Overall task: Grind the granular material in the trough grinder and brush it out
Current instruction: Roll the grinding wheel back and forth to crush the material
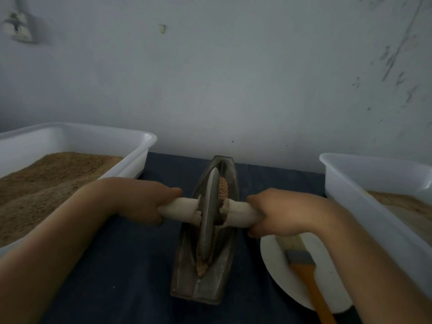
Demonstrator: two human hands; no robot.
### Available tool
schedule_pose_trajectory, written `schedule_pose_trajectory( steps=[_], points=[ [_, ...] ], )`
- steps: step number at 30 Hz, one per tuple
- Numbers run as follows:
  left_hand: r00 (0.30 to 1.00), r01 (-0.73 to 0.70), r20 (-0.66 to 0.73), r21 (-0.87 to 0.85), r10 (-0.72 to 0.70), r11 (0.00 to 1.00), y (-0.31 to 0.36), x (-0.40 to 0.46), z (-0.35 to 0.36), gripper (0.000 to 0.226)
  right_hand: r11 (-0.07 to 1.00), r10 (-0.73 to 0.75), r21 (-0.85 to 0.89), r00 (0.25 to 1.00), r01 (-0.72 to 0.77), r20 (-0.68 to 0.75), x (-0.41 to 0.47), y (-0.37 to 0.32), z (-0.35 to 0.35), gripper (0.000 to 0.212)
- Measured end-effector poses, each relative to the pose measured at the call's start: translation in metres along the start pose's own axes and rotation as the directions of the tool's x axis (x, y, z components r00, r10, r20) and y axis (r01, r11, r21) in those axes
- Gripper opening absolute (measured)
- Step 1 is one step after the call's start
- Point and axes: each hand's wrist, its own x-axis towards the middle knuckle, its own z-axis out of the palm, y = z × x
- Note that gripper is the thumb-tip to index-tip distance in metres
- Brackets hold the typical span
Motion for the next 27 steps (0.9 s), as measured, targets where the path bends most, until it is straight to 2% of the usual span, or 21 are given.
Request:
schedule_pose_trajectory(
  steps=[4, 7, 9, 12, 14, 15, 17, 20, 23, 25, 27],
  points=[
    [0.996, 0.026, -0.081, -0.016, -0.027, 1.000, -0.002, 0.014, 0.004, 0.036, 0.999, 0.029, -0.027, 0.995, -0.032, -0.099, 0.015, 0.004, 0.004, 0.026],
    [0.973, 0.050, -0.227, 0.020, -0.044, 0.999, -0.005, 0.030, 0.007, 0.032, 0.993, 0.035, -0.099, 0.960, -0.065, -0.279, 0.032, 0.015, 0.014, 0.019],
    [0.931, 0.098, -0.362, 0.103, -0.054, 0.990, -0.008, 0.041, 0.011, 0.031, 0.982, 0.008, -0.165, 0.903, -0.088, -0.429, 0.043, 0.023, 0.022, 0.018],
    [0.812, 0.191, -0.583, 0.204, -0.038, 0.960, -0.011, 0.058, 0.022, 0.037, 0.966, -0.011, -0.213, 0.798, -0.148, -0.603, 0.056, 0.030, 0.032, 0.021],
    [0.753, 0.206, -0.658, 0.200, -0.024, 0.958, -0.010, 0.061, 0.026, 0.036, 0.961, -0.014, -0.219, 0.762, -0.169, -0.647, 0.061, 0.031, 0.036, 0.021],
    [0.750, 0.199, -0.661, 0.198, -0.019, 0.960, -0.010, 0.061, 0.027, 0.036, 0.962, -0.017, -0.219, 0.762, -0.164, -0.648, 0.061, 0.032, 0.037, 0.021],
    [0.781, 0.175, -0.624, 0.198, -0.014, 0.964, -0.010, 0.057, 0.026, 0.038, 0.970, -0.014, -0.202, 0.799, -0.135, -0.601, 0.057, 0.032, 0.033, 0.024],
    [0.855, 0.126, -0.519, 0.214, 0.004, 0.969, -0.008, 0.042, 0.024, 0.039, 0.989, 0.005, -0.129, 0.900, -0.068, -0.436, 0.043, 0.026, 0.025, 0.028],
    [0.948, 0.054, -0.319, 0.181, 0.007, 0.982, 0.000, 0.020, 0.016, 0.031, 0.999, 0.017, -0.041, 0.981, -0.025, -0.195, 0.022, 0.013, 0.013, 0.029],
    [0.988, 0.016, -0.155, 0.133, 0.005, 0.991, 0.005, 0.005, 0.007, 0.029, 1.000, -0.006, -0.023, 0.997, 0.004, -0.078, 0.008, 0.006, 0.006, 0.026],
    [0.999, -0.007, -0.048, 0.093, 0.011, 0.996, 0.009, -0.006, 0.001, 0.028, 1.000, -0.029, -0.008, 1.000, 0.029, -0.009, -0.004, 0.000, 0.001, 0.023]
  ],
)
